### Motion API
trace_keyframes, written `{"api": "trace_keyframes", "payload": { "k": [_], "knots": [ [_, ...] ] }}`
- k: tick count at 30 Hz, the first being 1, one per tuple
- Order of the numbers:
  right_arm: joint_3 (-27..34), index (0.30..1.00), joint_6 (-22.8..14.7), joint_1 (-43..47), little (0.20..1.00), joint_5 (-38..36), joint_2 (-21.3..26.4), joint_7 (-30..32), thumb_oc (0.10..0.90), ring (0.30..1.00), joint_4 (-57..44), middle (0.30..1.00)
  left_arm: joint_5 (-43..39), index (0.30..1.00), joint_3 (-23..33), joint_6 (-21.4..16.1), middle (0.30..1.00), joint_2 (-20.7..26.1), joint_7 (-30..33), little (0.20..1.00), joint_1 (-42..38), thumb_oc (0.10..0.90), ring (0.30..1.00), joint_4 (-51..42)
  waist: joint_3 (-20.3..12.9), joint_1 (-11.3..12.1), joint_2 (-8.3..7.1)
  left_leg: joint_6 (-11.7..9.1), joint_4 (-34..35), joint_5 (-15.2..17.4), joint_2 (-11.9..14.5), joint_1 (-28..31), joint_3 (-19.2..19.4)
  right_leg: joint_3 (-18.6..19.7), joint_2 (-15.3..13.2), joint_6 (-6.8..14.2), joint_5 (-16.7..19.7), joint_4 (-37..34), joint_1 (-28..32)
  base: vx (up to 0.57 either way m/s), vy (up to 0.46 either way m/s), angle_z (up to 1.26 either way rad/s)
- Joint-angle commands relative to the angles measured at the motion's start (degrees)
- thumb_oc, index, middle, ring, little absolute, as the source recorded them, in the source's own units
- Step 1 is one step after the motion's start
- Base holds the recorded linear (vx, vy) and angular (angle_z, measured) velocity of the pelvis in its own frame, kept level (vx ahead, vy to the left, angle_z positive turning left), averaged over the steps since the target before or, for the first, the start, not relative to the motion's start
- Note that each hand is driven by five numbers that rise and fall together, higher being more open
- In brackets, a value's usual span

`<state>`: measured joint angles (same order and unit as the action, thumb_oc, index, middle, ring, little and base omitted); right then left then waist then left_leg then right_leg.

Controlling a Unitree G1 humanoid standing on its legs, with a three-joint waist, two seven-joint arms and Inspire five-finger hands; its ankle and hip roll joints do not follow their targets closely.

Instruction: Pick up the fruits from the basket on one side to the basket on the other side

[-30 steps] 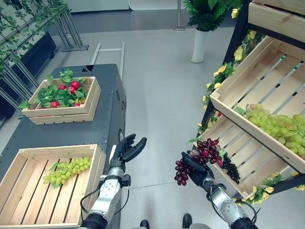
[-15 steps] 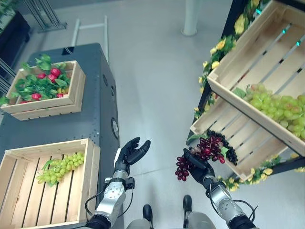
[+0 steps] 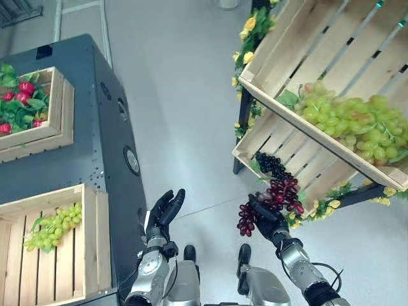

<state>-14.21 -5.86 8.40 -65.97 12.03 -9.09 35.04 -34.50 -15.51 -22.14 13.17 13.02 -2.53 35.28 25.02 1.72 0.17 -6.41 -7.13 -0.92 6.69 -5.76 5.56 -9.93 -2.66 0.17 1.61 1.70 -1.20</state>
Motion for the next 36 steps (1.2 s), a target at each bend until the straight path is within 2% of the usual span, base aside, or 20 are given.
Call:
{"api": "trace_keyframes", "payload": {
  "k": [1, 2, 8, 12, 16, 21, 23, 29, 33, 36],
  "knots": [
    [0.8, 0.300, -6.4, 4.7, 0.300, -4.3, -0.8, -3.4, 0.400, 0.300, -8.9, 0.300, 0.9, 0.900, -0.6, -7.6, 0.900, 1.5, 0.3, 0.900, -6.9, 0.800, 0.900, -4.7, -2.0, -1.2, -0.58, 2.6, -3.5, -0.6, -3.0, -0.7, 0.9, -1.6, -4.7, 2.5, -3.1, 8.3, -0.1, -0.09, 0.119, -0.41],
    [1.4, 0.300, -7.0, 5.3, 0.300, -5.2, -0.6, -3.9, 0.400, 0.300, -8.1, 0.300, 1.0, 0.900, -1.1, -8.1, 0.900, 1.9, 0.6, 0.900, -8.5, 0.800, 0.900, -4.0, -1.3, -1.7, -0.28, 2.8, -4.9, 0.1, -2.8, -0.8, 1.1, -2.0, -5.2, 2.5, -3.3, 11.0, -2.2, -0.05, 0.066, -0.13],
    [3.3, 0.300, -9.2, 7.0, 0.300, -5.6, -0.4, -3.5, 0.400, 0.300, -9.3, 0.300, 2.6, 0.900, -2.4, -8.4, 0.900, 2.4, 1.4, 0.900, -9.3, 0.800, 0.900, -5.9, 0.7, -1.9, 0.43, 2.8, -11.4, 2.6, -3.5, -4.5, 0.5, -2.1, -5.9, 1.4, -4.5, 15.5, -5.1, -0.01, 0.020, -0.04],
    [5.2, 0.300, -9.3, 10.8, 0.300, -5.5, 1.4, -1.8, 0.400, 0.300, -9.8, 0.300, 1.9, 0.900, -3.2, -7.9, 0.900, 3.0, 1.2, 0.900, -9.3, 0.800, 0.900, -7.1, 2.5, -1.4, 1.39, 2.7, -14.8, 2.7, -4.0, -7.7, 0.0, -2.5, -6.1, 0.4, -5.5, 18.3, -7.3, -0.03, 0.032, 0.10],
    [7.1, 0.300, -9.3, 18.5, 0.300, -5.5, 3.8, 1.8, 0.400, 0.300, -8.3, 0.300, 1.6, 0.900, -4.6, -8.0, 0.900, 3.7, 1.2, 0.900, -10.9, 0.800, 0.900, -7.9, 4.8, -0.7, 2.37, 3.0, -18.0, 2.3, -4.6, -11.8, -0.4, -2.9, -5.7, -0.5, -6.7, 22.3, -11.2, -0.08, 0.006, 0.08],
    [9.1, 0.300, -9.2, 23.2, 0.300, -7.4, 6.3, 1.9, 0.400, 0.300, -5.4, 0.300, 1.2, 0.900, -5.5, -7.6, 0.900, 4.5, 0.6, 0.900, -10.8, 0.800, 0.900, -9.5, 4.8, 0.5, 2.78, 3.9, -21.8, 3.5, -5.2, -16.6, -0.9, -3.3, -5.6, -0.9, -8.0, 26.8, -16.0, -0.05, -0.006, 0.12],
    [10.3, 0.300, -9.1, 25.9, 0.300, -8.7, 8.5, 1.8, 0.400, 0.300, -5.2, 0.300, 1.3, 0.900, -5.9, -7.5, 0.900, 5.5, 0.1, 0.900, -10.6, 0.800, 0.900, -11.0, 4.8, 1.1, 2.95, 4.6, -24.9, 4.6, -5.4, -19.8, -1.0, -3.7, -6.2, -1.0, -8.6, 29.9, -19.2, -0.05, 0.003, 0.09],
    [13.3, 0.300, -8.9, 32.3, 0.300, -13.6, 13.0, 1.6, 0.400, 0.300, -2.2, 0.300, 0.9, 0.900, -7.3, -6.8, 0.900, 6.4, 0.6, 0.900, -10.6, 0.800, 0.900, -12.7, 4.8, 1.9, 3.24, 6.1, -30.0, 7.7, -5.7, -24.5, -1.0, -3.6, -7.4, -1.1, -9.7, 35.8, -24.5, 0.00, 0.012, 0.01],
    [15.4, 0.300, -7.4, 37.2, 0.300, -19.5, 16.7, 1.5, 0.400, 0.300, 2.6, 0.300, 0.6, 0.900, -8.3, -6.3, 0.900, 7.5, 0.7, 0.900, -10.3, 0.800, 0.900, -14.1, 4.8, 2.7, 3.68, 6.7, -32.5, 9.2, -6.0, -26.4, -1.1, -3.6, -7.9, -1.1, -10.4, 38.9, -26.8, 0.01, 0.000, 0.01],
    [16.5, 0.300, -5.9, 41.7, 0.300, -22.5, 20.3, 4.4, 0.400, 0.300, 6.8, 0.300, -0.4, 0.900, -9.3, -6.0, 0.900, 8.7, 1.0, 0.900, -10.1, 0.800, 0.900, -14.8, 4.8, 3.3, 4.03, 7.2, -34.0, 10.2, -6.4, -27.7, -1.2, -3.5, -8.3, -1.0, -10.8, 41.0, -28.8, 0.02, -0.001, 0.06]
  ]
}}
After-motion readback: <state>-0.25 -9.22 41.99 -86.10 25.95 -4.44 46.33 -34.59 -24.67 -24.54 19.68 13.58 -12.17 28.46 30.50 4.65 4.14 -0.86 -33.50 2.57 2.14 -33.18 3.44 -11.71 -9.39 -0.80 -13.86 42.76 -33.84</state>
